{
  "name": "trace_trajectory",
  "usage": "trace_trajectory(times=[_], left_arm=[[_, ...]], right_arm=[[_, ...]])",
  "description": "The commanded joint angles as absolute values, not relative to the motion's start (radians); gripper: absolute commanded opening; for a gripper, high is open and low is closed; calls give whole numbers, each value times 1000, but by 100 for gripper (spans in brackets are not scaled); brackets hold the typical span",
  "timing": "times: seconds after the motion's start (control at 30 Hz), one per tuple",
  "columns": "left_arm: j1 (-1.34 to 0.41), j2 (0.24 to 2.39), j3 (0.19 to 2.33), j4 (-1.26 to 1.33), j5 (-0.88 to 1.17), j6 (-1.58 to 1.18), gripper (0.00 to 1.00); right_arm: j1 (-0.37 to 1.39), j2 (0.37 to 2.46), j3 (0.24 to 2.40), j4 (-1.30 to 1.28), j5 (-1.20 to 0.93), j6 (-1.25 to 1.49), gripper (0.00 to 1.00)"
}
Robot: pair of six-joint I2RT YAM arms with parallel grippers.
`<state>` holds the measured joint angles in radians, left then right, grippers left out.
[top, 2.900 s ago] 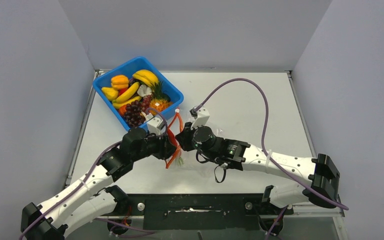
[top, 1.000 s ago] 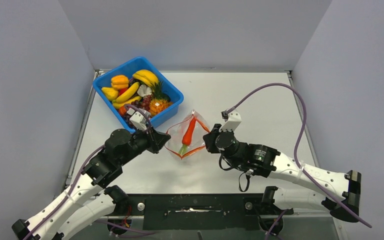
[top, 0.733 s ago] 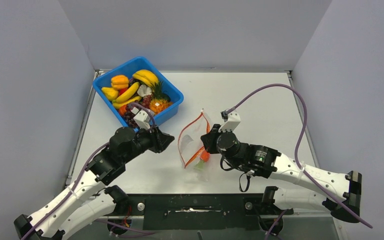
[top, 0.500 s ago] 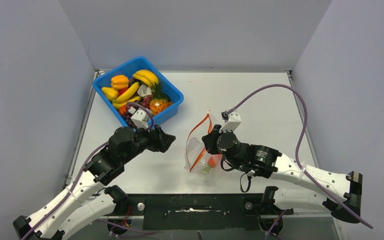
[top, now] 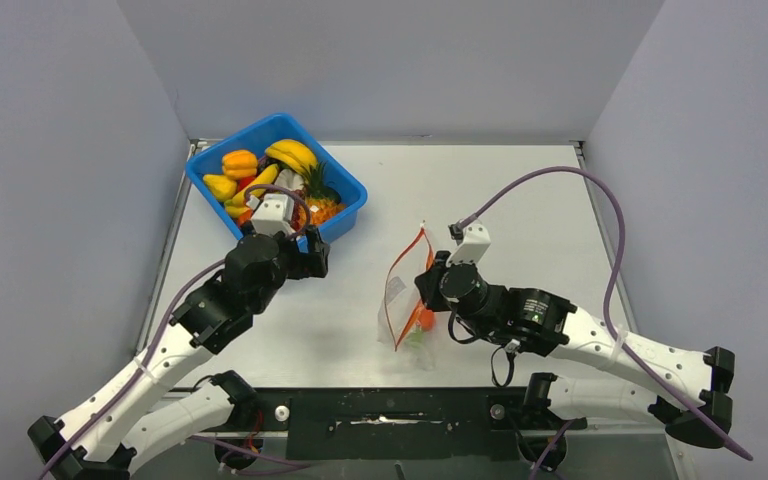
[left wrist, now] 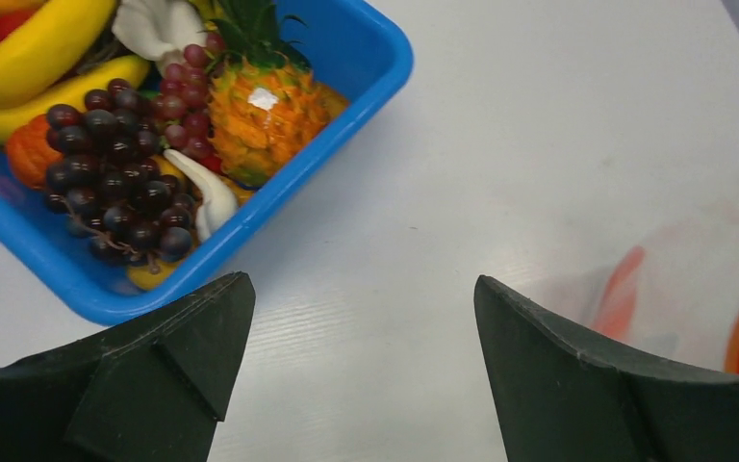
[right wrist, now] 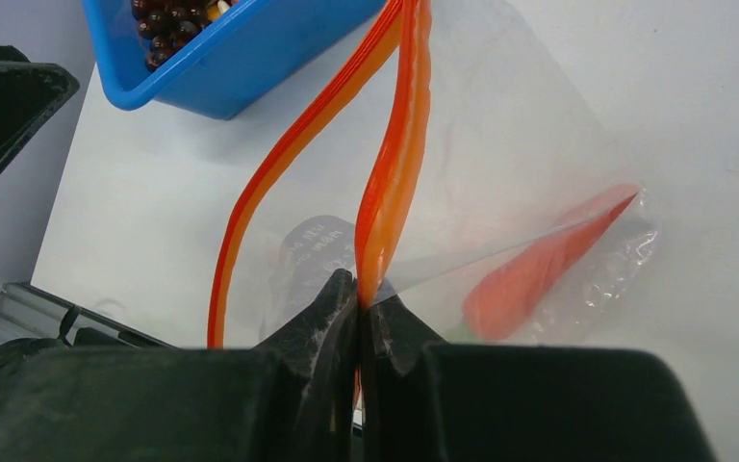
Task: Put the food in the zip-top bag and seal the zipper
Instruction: Pick up the fake fruit from the bin.
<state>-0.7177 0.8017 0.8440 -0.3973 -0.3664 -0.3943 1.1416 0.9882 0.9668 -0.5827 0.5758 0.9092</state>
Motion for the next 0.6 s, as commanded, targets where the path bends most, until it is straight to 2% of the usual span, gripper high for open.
trace_trajectory(times=[0.0, 0.17, 0.27, 0.33, 0.47, 0.57], left_arm=[[-690, 857, 926, -406, -523, -332, 86], [-548, 920, 1002, -484, -504, -275, 87], [-455, 932, 1019, -452, -422, -256, 87], [-421, 946, 1019, -413, -354, -255, 84], [-391, 1027, 1039, -382, -384, -244, 81], [-330, 1095, 1049, -360, -333, -238, 77]], right_arm=[[1150, 976, 1051, -626, 626, 902, 0], [1153, 981, 1002, -551, 609, 909, 0], [1154, 985, 968, -482, 590, 895, 0], [1151, 987, 974, -479, 576, 877, 0], [1151, 975, 995, -505, 543, 835, 0], [1152, 949, 989, -516, 540, 816, 0]])
